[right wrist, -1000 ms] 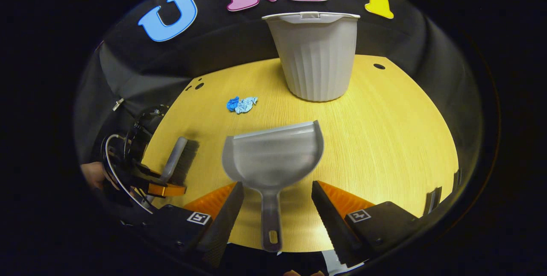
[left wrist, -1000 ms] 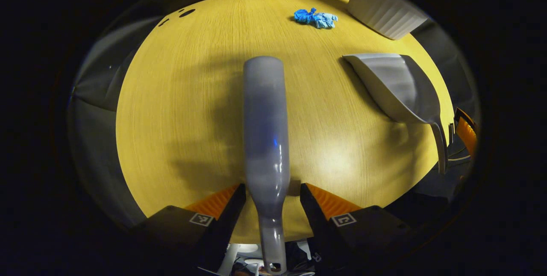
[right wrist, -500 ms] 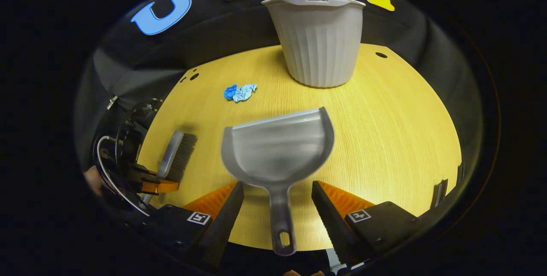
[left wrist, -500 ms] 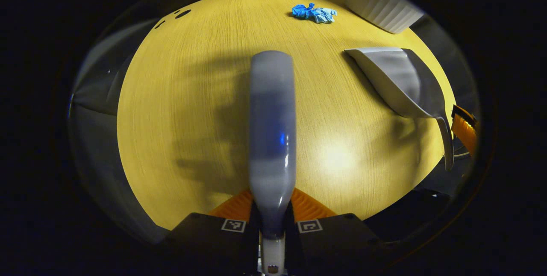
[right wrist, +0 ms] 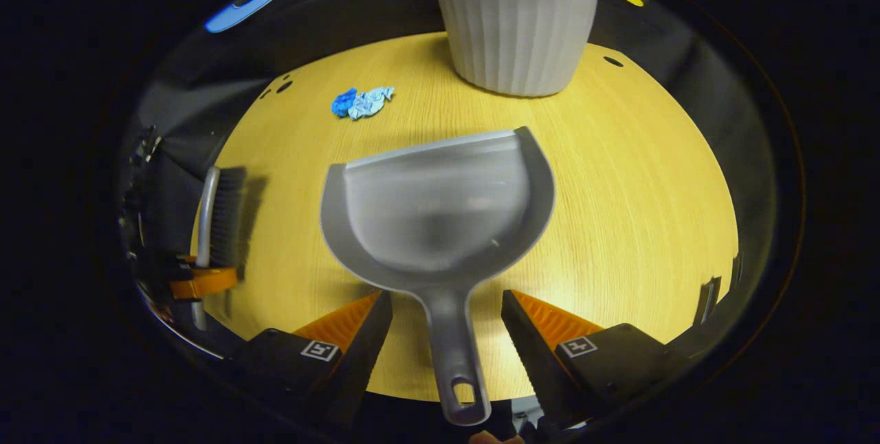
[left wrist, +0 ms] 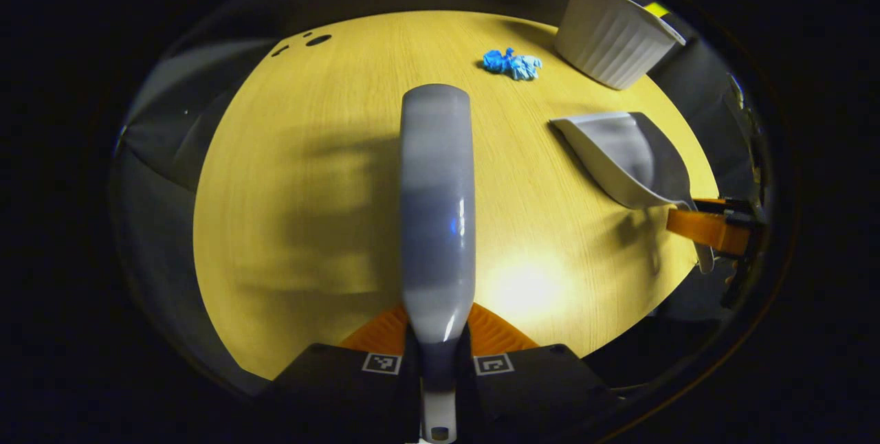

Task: Pick up the small broom and dustpan from the desktop, sweep the trash into the dustpan with the broom, and then empty the trash into the garbage bin.

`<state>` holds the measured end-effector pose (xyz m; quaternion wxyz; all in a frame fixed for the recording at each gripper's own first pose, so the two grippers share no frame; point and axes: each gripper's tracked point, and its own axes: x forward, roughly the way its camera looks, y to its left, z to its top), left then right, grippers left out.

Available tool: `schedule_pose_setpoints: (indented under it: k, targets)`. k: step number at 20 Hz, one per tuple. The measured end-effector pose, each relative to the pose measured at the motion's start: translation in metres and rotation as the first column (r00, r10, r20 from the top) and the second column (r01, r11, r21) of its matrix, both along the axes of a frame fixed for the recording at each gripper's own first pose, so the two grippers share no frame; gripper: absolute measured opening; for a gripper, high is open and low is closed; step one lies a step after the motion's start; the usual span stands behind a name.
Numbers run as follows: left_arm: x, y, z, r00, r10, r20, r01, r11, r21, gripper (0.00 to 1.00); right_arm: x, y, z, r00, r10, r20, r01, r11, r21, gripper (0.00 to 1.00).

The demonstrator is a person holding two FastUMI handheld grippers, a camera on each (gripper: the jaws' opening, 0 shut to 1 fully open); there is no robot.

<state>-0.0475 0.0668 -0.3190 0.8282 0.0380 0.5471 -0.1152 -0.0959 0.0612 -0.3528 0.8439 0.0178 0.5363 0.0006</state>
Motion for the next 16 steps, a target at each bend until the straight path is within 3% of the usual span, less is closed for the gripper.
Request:
schedule_pose_setpoints:
  k: [7, 10, 13, 14, 15, 16]
  targets:
    - [0.046, 0.008, 0.026, 1.000, -0.005, 0.022, 0.004, 0.999, 0.039, 0.24, 0.015, 0.001, -0.026, 0.996, 0.054, -0.071, -0.057, 0.998, -0.035, 0.99]
    - [0.069, -0.002, 0.036, 1.000, 0.001, 0.014, -0.002, 0.999, 0.038, 0.24, 0.012, -0.006, -0.027, 0.989, 0.093, -0.119, -0.102, 0.992, -0.077, 0.82]
    - [0.089, -0.008, 0.041, 0.999, -0.025, 0.024, 0.023, 0.998, 0.065, 0.23, 0.013, -0.014, -0.025, 0.986, 0.096, -0.133, -0.106, 0.992, -0.071, 0.40]
    - [0.096, -0.012, 0.040, 0.999, -0.037, 0.024, 0.035, 0.997, 0.070, 0.24, 0.013, -0.014, -0.023, 0.984, 0.101, -0.144, -0.108, 0.993, -0.046, 0.36]
    - [0.102, -0.016, 0.038, 0.998, -0.053, 0.024, 0.051, 0.996, 0.073, 0.21, 0.011, -0.015, -0.023, 0.982, 0.113, -0.153, -0.118, 0.993, -0.025, 0.40]
    - [0.107, -0.020, 0.036, 0.997, -0.069, 0.017, 0.068, 0.995, 0.078, 0.24, 0.010, -0.015, -0.022, 0.978, 0.124, -0.166, -0.128, 0.992, -0.012, 0.31]
